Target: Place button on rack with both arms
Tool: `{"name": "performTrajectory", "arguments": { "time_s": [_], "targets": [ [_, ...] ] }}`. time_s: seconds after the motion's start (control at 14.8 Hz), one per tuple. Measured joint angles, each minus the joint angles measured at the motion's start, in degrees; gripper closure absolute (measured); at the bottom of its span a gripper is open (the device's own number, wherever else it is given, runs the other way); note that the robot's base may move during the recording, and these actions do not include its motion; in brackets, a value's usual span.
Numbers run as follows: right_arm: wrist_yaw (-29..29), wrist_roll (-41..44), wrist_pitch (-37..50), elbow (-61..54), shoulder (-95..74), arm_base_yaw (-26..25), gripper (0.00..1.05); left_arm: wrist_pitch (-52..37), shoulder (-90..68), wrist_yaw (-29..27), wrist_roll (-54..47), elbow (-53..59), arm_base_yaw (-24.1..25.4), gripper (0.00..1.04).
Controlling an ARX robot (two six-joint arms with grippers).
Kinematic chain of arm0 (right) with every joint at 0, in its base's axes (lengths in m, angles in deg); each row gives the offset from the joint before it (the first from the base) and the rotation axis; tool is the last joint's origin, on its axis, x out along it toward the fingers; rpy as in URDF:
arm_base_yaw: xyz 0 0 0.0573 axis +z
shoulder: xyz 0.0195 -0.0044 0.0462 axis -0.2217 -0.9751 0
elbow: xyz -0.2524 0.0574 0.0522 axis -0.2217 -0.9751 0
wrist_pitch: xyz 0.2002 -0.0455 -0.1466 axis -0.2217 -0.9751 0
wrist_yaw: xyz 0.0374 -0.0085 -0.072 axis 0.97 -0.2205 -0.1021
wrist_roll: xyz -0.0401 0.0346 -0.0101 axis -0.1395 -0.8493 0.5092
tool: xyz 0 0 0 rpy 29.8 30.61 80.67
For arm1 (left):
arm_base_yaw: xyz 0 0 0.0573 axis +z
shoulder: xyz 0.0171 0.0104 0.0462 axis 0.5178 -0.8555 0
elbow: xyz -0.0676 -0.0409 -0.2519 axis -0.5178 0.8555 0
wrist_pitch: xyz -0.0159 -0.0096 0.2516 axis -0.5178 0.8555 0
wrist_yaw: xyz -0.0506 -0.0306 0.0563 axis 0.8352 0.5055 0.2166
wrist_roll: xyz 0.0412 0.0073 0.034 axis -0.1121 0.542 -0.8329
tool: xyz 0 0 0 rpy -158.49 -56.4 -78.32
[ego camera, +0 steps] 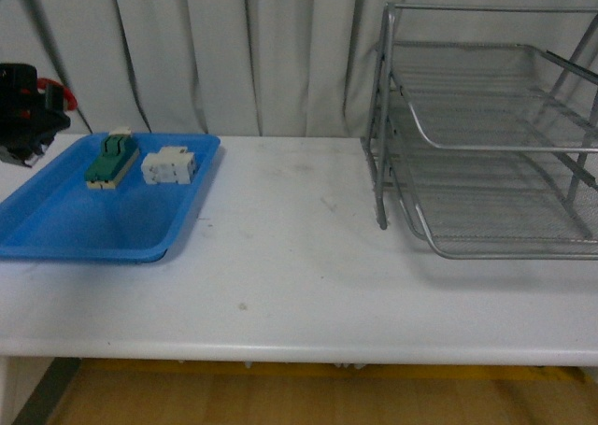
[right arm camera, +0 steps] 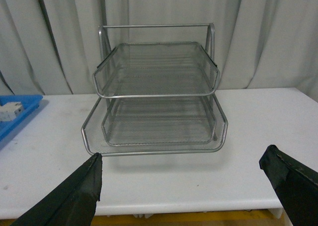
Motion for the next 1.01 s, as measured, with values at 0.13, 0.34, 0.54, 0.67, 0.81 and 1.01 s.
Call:
{"name": "performTrajectory", "arguments": {
  "time_s": [0.13,0.34,0.54,0.67,0.81,1.01],
  "targets": [
    [0.00,0.02,0.04,0.00,0.00,0.00,0.06,-0.59,0.33,-0.24,-0.13,0.20,0.63,0.69],
    [-0.02,0.02,0.02,0.00,0.00,0.00,0.06,-0.39,0.48,-0.02,-0.15,0.17,0.35,0.69],
    [-0.02,0.00,0.04,0.00,0.00,0.00,0.06,-0.44,0.48,0.13,-0.17,0.17,-0.11,0.69],
    [0.00,0.02,0.07,0.00,0.00,0.00,0.06,-0.46,0.48,-0.02,-0.17,0.17,0.15,0.69],
    [-0.02,0.02,0.02,0.00,0.00,0.00,0.06,-0.50,0.48,0.02,-0.17,0.17,0.09,0.69],
    [-0.22,0.02,0.26,0.00,0.02,0.00,0.06,1.62,-0.17,1.86,-2.71,-1.36,-2.62,0.69]
  ]
}}
